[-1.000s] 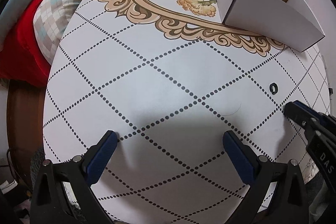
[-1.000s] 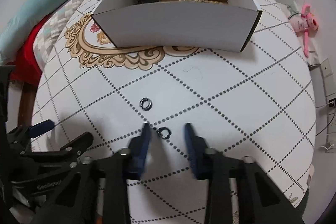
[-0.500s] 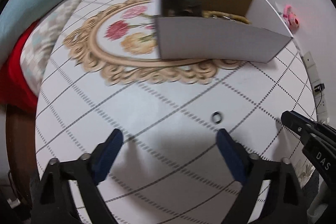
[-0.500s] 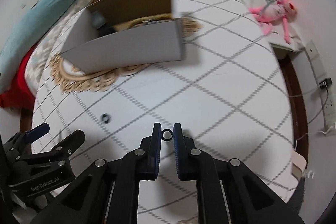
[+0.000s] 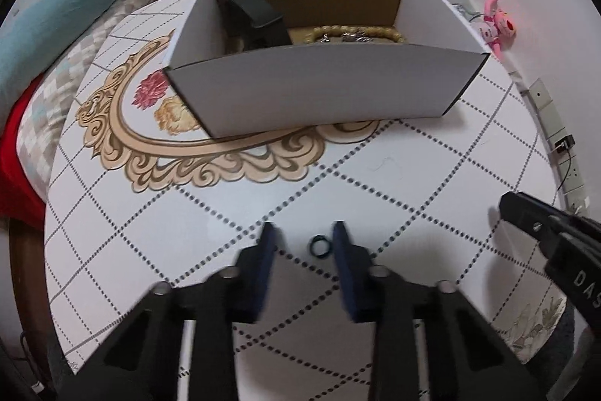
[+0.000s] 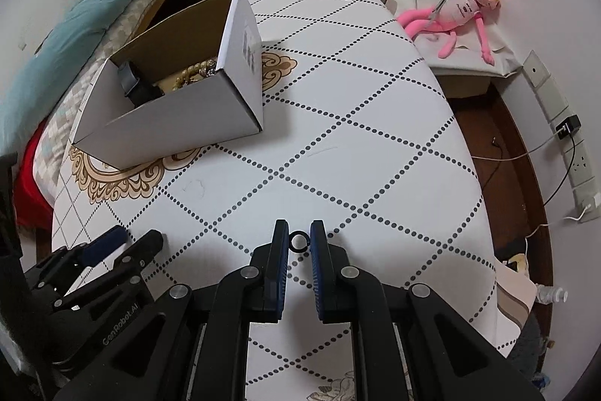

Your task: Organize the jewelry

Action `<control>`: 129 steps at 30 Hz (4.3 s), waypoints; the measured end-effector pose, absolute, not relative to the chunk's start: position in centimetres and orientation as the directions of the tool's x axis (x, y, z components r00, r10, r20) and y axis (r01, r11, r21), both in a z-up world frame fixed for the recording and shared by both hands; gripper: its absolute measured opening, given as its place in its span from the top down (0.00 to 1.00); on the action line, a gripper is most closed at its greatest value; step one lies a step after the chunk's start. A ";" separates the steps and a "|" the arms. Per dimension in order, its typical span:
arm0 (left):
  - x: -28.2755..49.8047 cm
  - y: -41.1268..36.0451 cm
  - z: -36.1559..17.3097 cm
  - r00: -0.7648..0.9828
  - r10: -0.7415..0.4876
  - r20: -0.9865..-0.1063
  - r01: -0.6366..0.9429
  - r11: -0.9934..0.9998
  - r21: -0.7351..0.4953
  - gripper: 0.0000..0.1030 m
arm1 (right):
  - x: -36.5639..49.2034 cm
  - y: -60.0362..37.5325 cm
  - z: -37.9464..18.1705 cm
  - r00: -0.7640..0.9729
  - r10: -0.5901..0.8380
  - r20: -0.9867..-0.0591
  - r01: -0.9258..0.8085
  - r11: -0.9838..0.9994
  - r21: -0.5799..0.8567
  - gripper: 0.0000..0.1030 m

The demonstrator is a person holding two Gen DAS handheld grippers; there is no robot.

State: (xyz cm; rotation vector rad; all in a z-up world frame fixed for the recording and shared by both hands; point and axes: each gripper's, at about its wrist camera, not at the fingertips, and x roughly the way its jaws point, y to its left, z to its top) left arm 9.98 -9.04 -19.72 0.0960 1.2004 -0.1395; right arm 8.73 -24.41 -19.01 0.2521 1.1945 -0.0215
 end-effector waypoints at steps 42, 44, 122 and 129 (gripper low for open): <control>22.1 -4.0 -10.6 0.368 -0.250 -0.896 0.107 0.968 -0.226 0.91 | 19.5 -22.3 -9.6 0.453 0.321 -0.832 -0.010 0.935 0.356 0.88; 22.8 -3.9 -11.2 0.347 -0.241 -0.907 0.115 0.970 -0.214 0.91 | 20.9 -22.0 -10.3 0.423 0.327 -0.845 -0.014 0.935 0.355 0.88; 2.9 -2.3 3.7 0.699 -0.012 -0.715 -0.013 0.999 -0.029 0.01 | 1.8 -21.6 5.6 0.711 -0.080 -0.698 0.071 0.997 -0.042 0.00; 2.4 -2.5 4.4 0.706 -0.015 -0.708 -0.007 1.000 -0.027 0.01 | -0.2 -21.6 7.6 0.736 -0.079 -0.672 0.075 0.997 -0.034 0.00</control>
